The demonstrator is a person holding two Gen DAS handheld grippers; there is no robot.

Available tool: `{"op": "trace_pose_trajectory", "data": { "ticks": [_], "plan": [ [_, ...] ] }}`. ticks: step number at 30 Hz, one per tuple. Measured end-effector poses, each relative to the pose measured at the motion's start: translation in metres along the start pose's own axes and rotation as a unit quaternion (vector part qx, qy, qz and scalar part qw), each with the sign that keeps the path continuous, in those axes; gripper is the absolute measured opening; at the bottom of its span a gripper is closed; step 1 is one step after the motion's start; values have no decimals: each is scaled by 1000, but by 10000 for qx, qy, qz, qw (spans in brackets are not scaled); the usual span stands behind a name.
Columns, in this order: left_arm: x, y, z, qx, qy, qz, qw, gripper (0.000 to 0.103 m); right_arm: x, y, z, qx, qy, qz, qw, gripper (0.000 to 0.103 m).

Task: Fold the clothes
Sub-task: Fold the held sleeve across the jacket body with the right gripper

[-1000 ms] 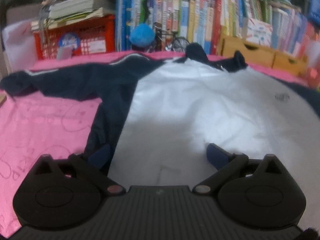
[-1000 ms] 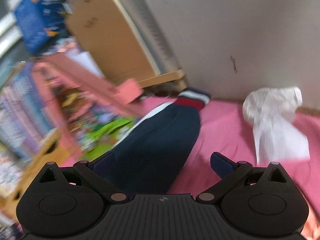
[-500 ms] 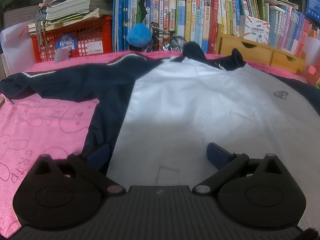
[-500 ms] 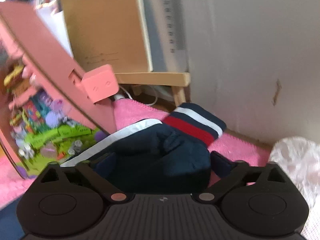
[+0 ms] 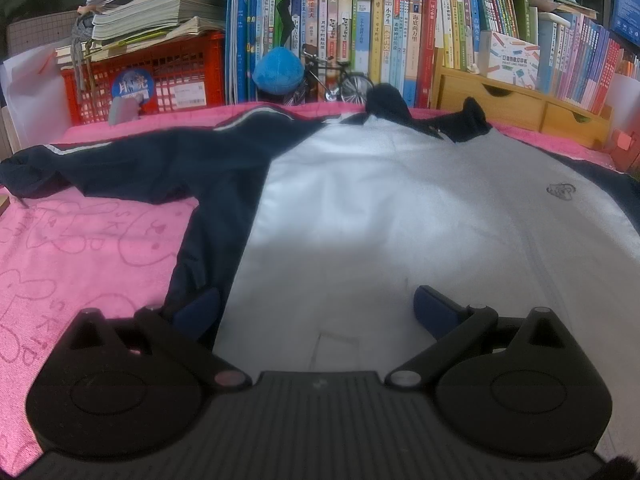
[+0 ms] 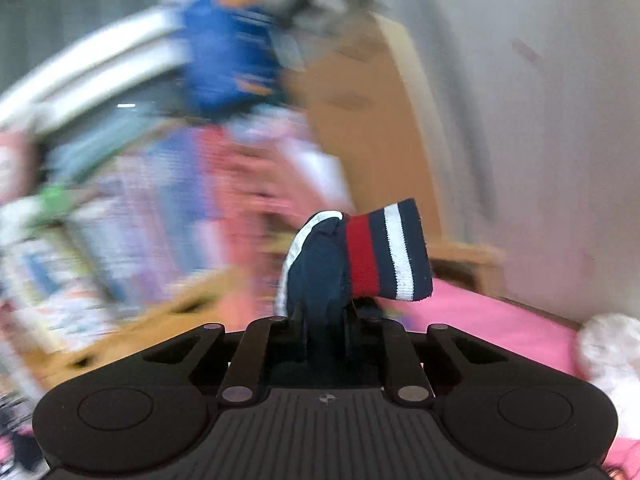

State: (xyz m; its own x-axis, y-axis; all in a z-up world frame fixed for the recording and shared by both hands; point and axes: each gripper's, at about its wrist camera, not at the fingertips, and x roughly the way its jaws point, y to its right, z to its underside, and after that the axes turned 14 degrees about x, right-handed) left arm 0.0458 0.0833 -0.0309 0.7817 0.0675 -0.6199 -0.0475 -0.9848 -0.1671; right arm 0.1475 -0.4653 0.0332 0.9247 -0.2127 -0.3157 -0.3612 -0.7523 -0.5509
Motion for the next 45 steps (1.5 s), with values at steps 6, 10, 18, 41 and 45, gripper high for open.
{"op": "trace_pose_trajectory", "data": {
  "ticks": [6, 10, 18, 41, 45],
  "plan": [
    [-1, -3, 2, -85, 57, 53, 9999, 103, -70, -173, 89, -1817, -538, -2010, 9611, 17],
    [-2, -7, 5, -223, 157, 134, 9995, 103, -86, -252, 185, -3250, -1395, -2684, 8960, 41],
    [-15, -51, 17, -1807, 874, 1506, 9680, 103, -114, -246, 227, -3746, -2233, -2851, 8535, 88],
    [90, 51, -110, -965, 444, 985, 9894, 40, -146, -90, 197, -2996, -1236, -1105, 9395, 97],
    [62, 27, -136, -769, 1336, 711, 9855, 40, -146, -94, 208, -3302, -1136, -1058, 9311, 98]
  ]
}}
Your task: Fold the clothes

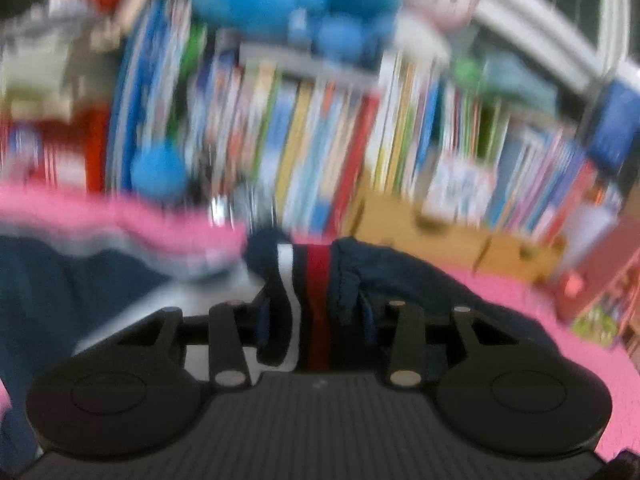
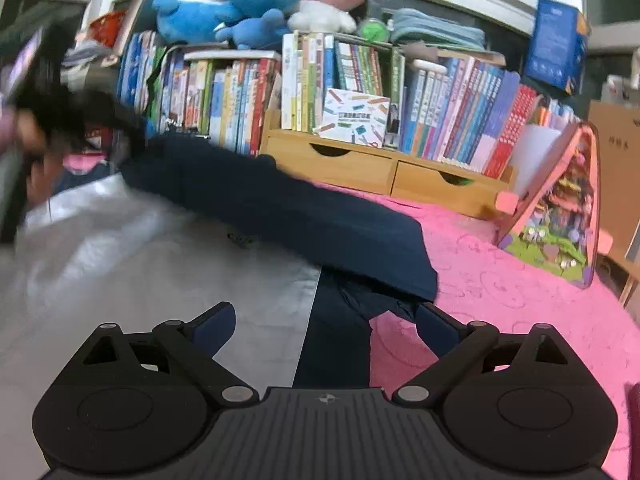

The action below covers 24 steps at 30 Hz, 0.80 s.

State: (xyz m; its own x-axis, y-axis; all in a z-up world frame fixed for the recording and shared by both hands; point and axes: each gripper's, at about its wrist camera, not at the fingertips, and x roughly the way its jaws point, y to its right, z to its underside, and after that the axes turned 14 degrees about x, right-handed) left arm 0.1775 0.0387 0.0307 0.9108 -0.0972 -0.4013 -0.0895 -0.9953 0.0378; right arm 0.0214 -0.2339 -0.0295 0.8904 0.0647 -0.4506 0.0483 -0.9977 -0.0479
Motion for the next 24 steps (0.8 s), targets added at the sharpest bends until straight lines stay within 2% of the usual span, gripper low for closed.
{"op": "trace_pose_trajectory", "data": {
  "ticks": [2, 4, 6, 11, 13, 15, 18, 19, 20, 22, 24],
  "plan": [
    [-8, -12, -13, 146, 286, -213, 9993, 41, 2, -4, 2, -148, 7, 56, 9999, 98],
    [-8, -26, -17, 225, 326, -453, 9982, 42, 4, -9, 2, -305, 19, 126, 9995, 98],
    [2, -44, -11, 152, 115, -539, 9984, 45, 6, -12, 0, -437, 39, 171, 9989, 98],
    [33, -73, 30, -71, -857, -735, 9936, 48, 21, -13, -20, -738, 91, 352, 9966, 99],
    [42, -82, 48, -150, -1175, -821, 9896, 56, 37, -12, -27, -898, 18, 535, 9945, 99],
    [43, -87, 60, -194, -1252, -793, 9888, 63, 57, -18, -28, -1103, -93, 704, 9914, 99],
    [31, -88, 52, -241, -1137, -840, 9897, 66, 86, -24, -27, -1325, -273, 898, 9867, 95],
    [25, -89, 48, -271, -1065, -859, 9902, 66, 93, -24, -26, -1260, -356, 868, 9876, 90],
    [15, -89, 38, -296, -838, -875, 9922, 68, 98, -23, -25, -1178, -434, 830, 9886, 83],
    [-6, -86, 19, -269, -389, -909, 9947, 75, 102, -18, -27, -848, -525, 689, 9926, 78],
    [-18, -72, -2, -57, -1, -728, 9973, 77, 101, -14, -29, -722, -524, 634, 9940, 69]
  ]
}}
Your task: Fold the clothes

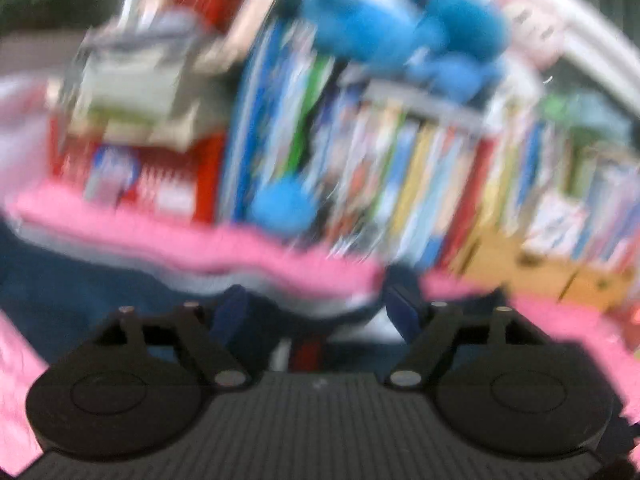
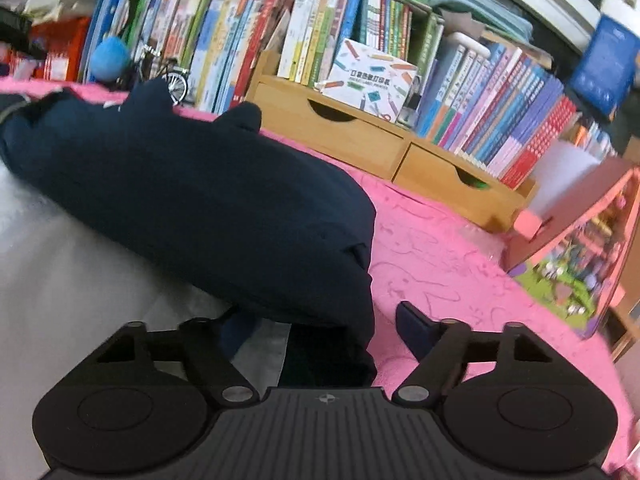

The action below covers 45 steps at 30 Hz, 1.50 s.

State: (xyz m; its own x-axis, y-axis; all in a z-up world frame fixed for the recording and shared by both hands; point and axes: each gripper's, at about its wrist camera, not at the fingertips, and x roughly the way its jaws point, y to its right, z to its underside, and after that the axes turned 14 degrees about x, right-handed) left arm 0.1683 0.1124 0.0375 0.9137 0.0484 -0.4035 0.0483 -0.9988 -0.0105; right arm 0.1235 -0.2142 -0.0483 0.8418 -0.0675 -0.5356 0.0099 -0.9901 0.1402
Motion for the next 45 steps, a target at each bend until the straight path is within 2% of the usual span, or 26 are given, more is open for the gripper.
{"op": "trace_pose_trajectory", "data": {
  "ticks": [3, 6, 7, 9, 10, 13, 16, 17, 19, 21, 24, 27, 30, 31, 33, 36, 37, 38, 39, 40, 42, 44, 45],
  "plan": [
    [13, 49, -21, 503, -118, 1025, 9934, 77, 2, 2, -5, 58, 61, -184, 9998, 68],
    [49, 116, -27, 905, -564, 1902, 9759, 74, 9, -4, -16, 64, 164, -234, 9996, 68],
    [65, 142, -22, 991, -781, 2036, 9709, 62, 12, -5, -19, 93, 161, -265, 9995, 67],
    [98, 194, -14, 1161, -1213, 2298, 9586, 45, 19, -4, -22, 219, 89, -334, 9992, 60],
    [113, 218, -8, 1249, -1398, 2402, 9525, 45, 22, -3, -22, 280, 47, -323, 9991, 53],
    [132, 265, 12, 1774, -1563, 2379, 9421, 42, 27, -1, -21, 377, -57, -295, 9988, 47],
    [143, 291, 27, 2431, -1539, 2032, 9359, 45, 30, 2, -21, 429, -148, -268, 9986, 33],
    [144, 291, 27, 2445, -1542, 2017, 9358, 46, 28, 2, -19, 368, -174, -263, 9988, 27],
    [149, 290, 24, 2359, -1639, 2010, 9365, 47, 24, 2, -14, 238, -223, -248, 9992, 22],
    [154, 288, 22, 2358, -1659, 1855, 9394, 48, 14, 1, -4, -33, -201, -137, 9997, 14],
    [159, 286, 21, 2251, -1607, 1725, 9454, 52, -5, 1, 13, -376, -105, -41, 9992, 9],
    [159, 286, 17, 2217, -1637, 1644, 9471, 54, -21, 0, 25, -571, -54, -46, 9983, 8],
    [148, 277, 9, 1993, -1556, 1732, 9519, 48, -25, 1, 29, -591, -35, -44, 9982, 8],
    [134, 272, 6, 1943, -1337, 1974, 9515, 48, -24, 1, 28, -563, -41, -52, 9984, 8],
    [108, 269, 1, 2165, -1011, 2466, 9392, 48, -24, 2, 27, -518, -45, -64, 9986, 8],
    [71, 271, 4, 2606, -830, 3137, 9093, 53, -26, 5, 25, -366, -6, -23, 9993, 11],
    [63, 271, 7, 2711, -840, 3315, 8998, 58, -28, 9, 23, -216, 78, 35, 9997, 21],
    [63, 275, 12, 2837, -875, 3391, 8927, 61, -30, 12, 21, -74, 163, 93, 9998, 42],
    [63, 279, 18, 2958, -916, 3444, 8863, 62, -31, 14, 19, 11, 246, 142, 9996, 53],
    [70, 285, 23, 3029, -1010, 3355, 8863, 62, -31, 14, 16, 50, 296, 119, 9995, 60],
    [96, 302, 29, 2954, -1262, 3167, 8925, 62, -25, 12, 9, 75, 275, -53, 9996, 60],
    [122, 318, 32, 2965, -1360, 2949, 8981, 73, -17, 8, 3, 169, 173, -155, 9996, 57],
    [132, 325, 29, 2970, -1300, 2715, 9062, 74, -12, 7, 1, 260, 83, -125, 9996, 55]
  ]
}}
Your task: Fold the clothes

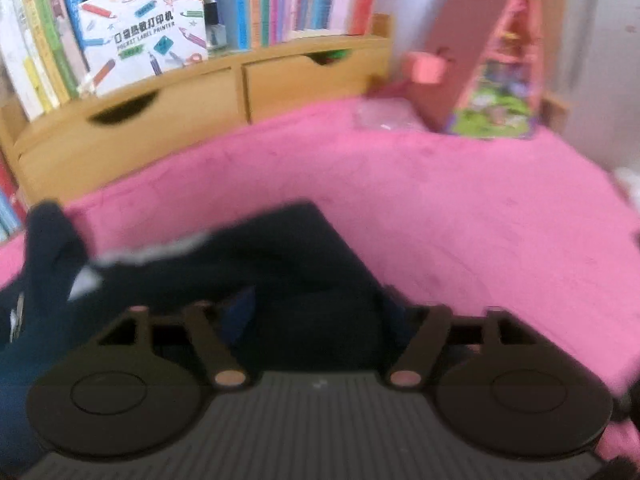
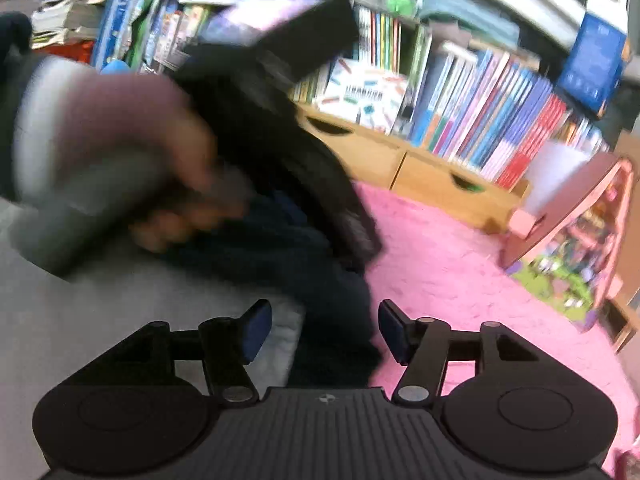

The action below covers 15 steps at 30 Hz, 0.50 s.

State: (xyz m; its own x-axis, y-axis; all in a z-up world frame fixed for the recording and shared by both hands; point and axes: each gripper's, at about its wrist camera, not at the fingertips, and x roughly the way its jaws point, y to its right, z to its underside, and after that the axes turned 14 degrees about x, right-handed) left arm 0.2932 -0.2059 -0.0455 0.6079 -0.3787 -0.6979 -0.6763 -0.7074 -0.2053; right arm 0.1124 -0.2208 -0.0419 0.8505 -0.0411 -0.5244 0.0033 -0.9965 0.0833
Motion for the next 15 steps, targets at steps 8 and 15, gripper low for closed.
{"op": "trace_pose_trajectory", "data": {
  "ticks": [8, 15],
  "plan": [
    [-7, -46, -19, -898, 340, -500, 9941, 66, 5, 23, 6, 767, -269, 509, 9954, 50],
    [13, -28, -5, -171, 102, -207, 9996, 71, -1, 17, 5, 633, -65, 310, 9975, 50]
  ]
}}
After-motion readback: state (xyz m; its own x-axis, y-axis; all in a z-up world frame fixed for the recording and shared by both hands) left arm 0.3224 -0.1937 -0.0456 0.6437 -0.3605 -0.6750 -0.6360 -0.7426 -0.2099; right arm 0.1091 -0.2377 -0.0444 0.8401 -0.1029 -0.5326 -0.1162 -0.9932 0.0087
